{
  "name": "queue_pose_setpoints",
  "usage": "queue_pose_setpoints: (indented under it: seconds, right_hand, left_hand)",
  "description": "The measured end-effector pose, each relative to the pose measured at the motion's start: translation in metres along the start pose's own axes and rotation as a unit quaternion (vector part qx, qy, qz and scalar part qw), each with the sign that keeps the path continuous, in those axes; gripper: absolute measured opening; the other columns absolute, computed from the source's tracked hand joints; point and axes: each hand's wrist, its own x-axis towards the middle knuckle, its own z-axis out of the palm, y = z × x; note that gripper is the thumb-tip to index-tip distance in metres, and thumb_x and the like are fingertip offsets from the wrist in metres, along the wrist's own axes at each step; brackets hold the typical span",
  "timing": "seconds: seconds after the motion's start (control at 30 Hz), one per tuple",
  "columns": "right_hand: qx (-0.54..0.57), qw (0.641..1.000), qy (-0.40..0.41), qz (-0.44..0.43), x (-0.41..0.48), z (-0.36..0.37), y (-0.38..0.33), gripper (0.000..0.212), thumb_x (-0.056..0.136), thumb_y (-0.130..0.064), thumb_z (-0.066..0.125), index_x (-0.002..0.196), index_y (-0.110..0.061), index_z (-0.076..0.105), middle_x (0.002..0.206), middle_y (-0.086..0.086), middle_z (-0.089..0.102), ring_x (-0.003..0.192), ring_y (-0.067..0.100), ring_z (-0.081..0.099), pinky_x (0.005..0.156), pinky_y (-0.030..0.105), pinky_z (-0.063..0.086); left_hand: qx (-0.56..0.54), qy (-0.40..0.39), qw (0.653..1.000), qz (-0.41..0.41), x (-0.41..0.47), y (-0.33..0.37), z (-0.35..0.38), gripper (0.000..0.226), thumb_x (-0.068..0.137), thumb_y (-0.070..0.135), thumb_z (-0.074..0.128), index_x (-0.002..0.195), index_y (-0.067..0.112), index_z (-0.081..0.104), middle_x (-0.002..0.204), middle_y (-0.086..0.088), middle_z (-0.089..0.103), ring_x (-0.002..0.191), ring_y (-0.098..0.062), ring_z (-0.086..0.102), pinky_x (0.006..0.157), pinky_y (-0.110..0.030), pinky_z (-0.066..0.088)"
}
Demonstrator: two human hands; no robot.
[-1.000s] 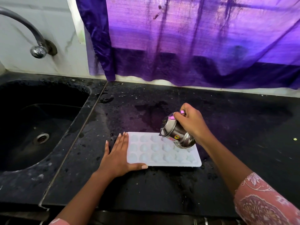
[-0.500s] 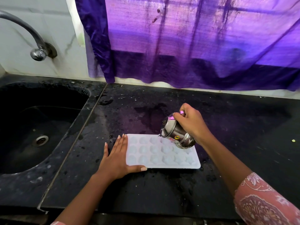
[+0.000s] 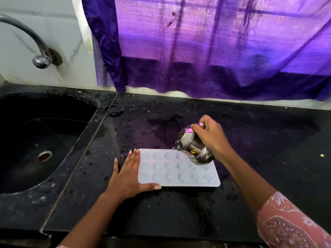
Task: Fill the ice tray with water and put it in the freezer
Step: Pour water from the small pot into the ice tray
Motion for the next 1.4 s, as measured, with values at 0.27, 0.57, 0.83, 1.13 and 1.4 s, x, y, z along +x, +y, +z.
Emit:
queue_pose_setpoints:
  seconds: [0.27, 0.57, 0.83, 1.13, 1.4]
  right_hand:
    - [0.031, 0.999, 0.012, 0.031, 0.001, -0.006, 0.01, 0.023, 0.084, -0.018, 0.053, 0.068, -0.016, 0.036, 0.069, 0.0, 0.045, 0.065, 0.015, 0.044, 0.057, 0.03, 0.035]
    - [0.002, 1.0, 0.014, 0.025, -0.001, -0.013, 0.011, 0.024, 0.084, -0.015, 0.053, 0.068, -0.015, 0.036, 0.066, -0.002, 0.042, 0.06, 0.012, 0.04, 0.053, 0.026, 0.032]
    - [-0.007, 0.999, 0.007, 0.033, -0.002, -0.016, 0.011, 0.025, 0.084, -0.014, 0.052, 0.066, -0.017, 0.036, 0.066, -0.002, 0.042, 0.061, 0.013, 0.041, 0.054, 0.026, 0.033]
    - [-0.021, 0.999, 0.006, 0.027, -0.003, -0.019, 0.01, 0.026, 0.084, -0.013, 0.052, 0.065, -0.017, 0.035, 0.065, -0.003, 0.041, 0.059, 0.011, 0.037, 0.052, 0.025, 0.032]
    - [-0.027, 0.999, 0.01, 0.027, -0.003, -0.022, 0.008, 0.026, 0.085, -0.014, 0.051, 0.065, -0.017, 0.035, 0.066, -0.003, 0.041, 0.059, 0.011, 0.038, 0.052, 0.024, 0.032]
  left_hand:
    - [0.0, -0.002, 1.0, -0.001, 0.0, 0.0, 0.0, 0.146, 0.031, 0.102, 0.014, 0.144, 0.016, -0.023, 0.154, 0.003, -0.022, 0.133, -0.002, -0.026, 0.107, -0.045, -0.022]
    - [-0.002, -0.001, 1.0, -0.001, -0.001, 0.001, 0.0, 0.149, 0.028, 0.102, 0.012, 0.144, 0.015, -0.022, 0.154, 0.003, -0.022, 0.136, -0.004, -0.025, 0.109, -0.047, -0.02]
    - [0.007, 0.003, 1.0, -0.003, -0.001, 0.002, -0.001, 0.148, 0.031, 0.101, 0.013, 0.145, 0.014, -0.02, 0.155, 0.003, -0.02, 0.135, -0.002, -0.026, 0.109, -0.047, -0.02]
    - [0.013, 0.004, 1.0, -0.006, -0.001, 0.002, -0.001, 0.149, 0.027, 0.102, 0.007, 0.145, 0.014, -0.02, 0.155, 0.002, -0.02, 0.139, -0.007, -0.023, 0.109, -0.047, -0.02]
    - [0.014, 0.0, 1.0, -0.007, -0.001, 0.003, -0.002, 0.151, 0.026, 0.102, 0.005, 0.145, 0.014, -0.021, 0.155, 0.002, -0.021, 0.139, -0.008, -0.023, 0.109, -0.048, -0.02]
